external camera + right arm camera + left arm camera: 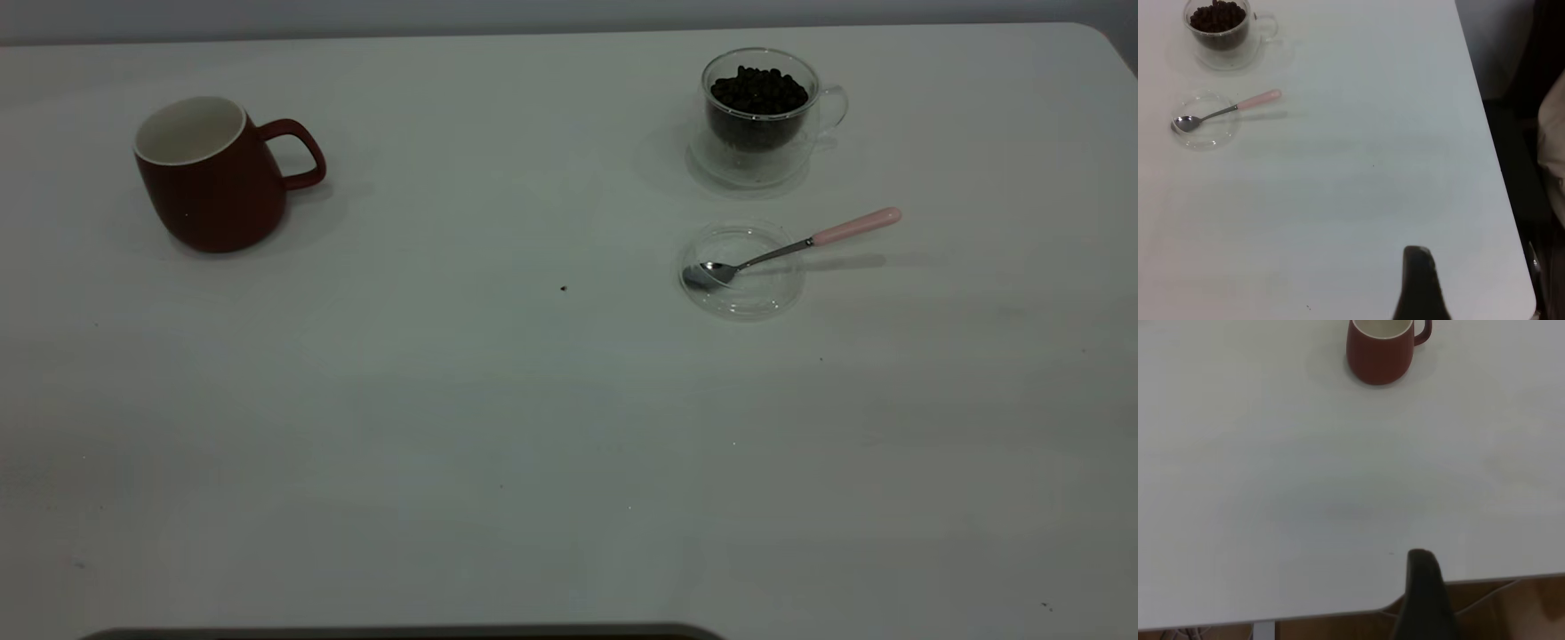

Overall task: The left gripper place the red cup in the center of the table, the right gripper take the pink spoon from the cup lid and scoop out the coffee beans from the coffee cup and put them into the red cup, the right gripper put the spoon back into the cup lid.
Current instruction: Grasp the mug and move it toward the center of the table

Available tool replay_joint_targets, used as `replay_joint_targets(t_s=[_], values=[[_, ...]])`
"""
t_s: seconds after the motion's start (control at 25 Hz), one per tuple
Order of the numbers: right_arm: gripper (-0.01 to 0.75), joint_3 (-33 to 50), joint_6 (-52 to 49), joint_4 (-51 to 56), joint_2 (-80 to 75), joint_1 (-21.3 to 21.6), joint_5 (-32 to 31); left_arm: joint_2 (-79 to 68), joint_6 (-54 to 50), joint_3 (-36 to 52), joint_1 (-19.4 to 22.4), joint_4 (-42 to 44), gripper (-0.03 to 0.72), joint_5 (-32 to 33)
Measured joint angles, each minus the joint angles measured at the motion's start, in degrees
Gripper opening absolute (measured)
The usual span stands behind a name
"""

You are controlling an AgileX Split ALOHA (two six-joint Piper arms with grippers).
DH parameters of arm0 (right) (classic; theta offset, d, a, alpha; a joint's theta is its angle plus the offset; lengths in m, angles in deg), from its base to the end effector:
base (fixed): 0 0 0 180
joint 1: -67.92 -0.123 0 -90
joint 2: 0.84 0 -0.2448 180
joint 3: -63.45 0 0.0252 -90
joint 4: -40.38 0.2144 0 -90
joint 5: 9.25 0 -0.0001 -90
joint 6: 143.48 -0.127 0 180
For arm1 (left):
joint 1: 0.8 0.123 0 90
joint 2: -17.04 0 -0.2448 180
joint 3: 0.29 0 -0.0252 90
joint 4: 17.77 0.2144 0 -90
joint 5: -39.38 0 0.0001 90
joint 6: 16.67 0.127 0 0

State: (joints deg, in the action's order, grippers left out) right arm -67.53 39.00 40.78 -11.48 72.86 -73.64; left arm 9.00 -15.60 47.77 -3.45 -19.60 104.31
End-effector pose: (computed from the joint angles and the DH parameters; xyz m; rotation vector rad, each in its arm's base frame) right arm 0.0368 -0.0024 0.2271 0.0461 2.1653 -0.0659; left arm 0.0300 -0.0051 0.2322 0.0715 2.1112 -0.0551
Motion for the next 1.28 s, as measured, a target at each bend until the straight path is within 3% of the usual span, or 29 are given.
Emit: replay_joint_targets(t_s=[0.72, 0.96, 1.28], values=[[0.572, 0.0, 0.0, 0.0, 0.0, 0.0, 0.0, -2.1, -0.2, -0.7, 0.0, 1.2, 0.588, -0.5], [0.572, 0.0, 0.0, 0.0, 0.0, 0.0, 0.0, -19.3, -4.1, -4.5, 0.0, 4.1, 0.588, -9.0], [0.572, 0.0, 0.0, 0.0, 0.0, 0.0, 0.0, -49.3, -10.5, -6.5, 0.0, 9.4, 0.588, -29.1]])
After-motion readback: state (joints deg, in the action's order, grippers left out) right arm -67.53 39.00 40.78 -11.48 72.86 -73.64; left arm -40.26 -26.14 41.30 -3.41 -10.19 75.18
